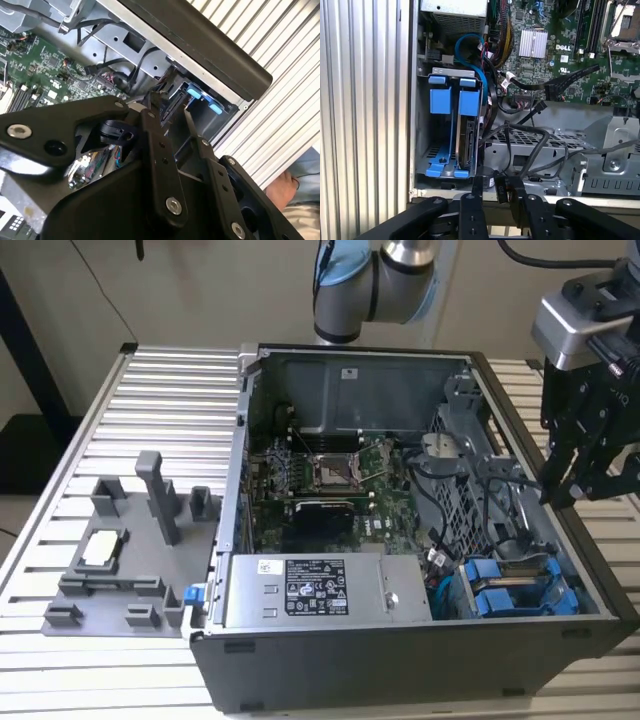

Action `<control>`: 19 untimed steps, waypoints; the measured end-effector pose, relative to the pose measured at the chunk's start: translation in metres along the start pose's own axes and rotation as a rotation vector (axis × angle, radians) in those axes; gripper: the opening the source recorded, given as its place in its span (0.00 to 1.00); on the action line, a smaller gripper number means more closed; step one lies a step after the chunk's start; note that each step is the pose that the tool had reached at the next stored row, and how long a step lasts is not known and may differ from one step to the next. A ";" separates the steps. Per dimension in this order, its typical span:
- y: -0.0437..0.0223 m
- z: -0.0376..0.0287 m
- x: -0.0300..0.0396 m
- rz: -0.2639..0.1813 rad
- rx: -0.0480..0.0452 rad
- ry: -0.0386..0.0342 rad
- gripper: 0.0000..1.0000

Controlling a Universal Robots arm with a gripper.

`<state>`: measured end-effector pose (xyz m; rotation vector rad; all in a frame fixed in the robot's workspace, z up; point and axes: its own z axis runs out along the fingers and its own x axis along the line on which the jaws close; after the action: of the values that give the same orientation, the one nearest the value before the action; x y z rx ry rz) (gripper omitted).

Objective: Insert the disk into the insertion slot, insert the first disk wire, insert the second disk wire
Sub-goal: 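Insert the first disk wire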

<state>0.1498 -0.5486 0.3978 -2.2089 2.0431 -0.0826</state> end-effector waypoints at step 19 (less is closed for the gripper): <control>0.0000 0.0000 0.0000 0.000 -0.0001 0.0010 0.19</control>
<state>0.1498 -0.5486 0.3978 -2.2095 2.0435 -0.0837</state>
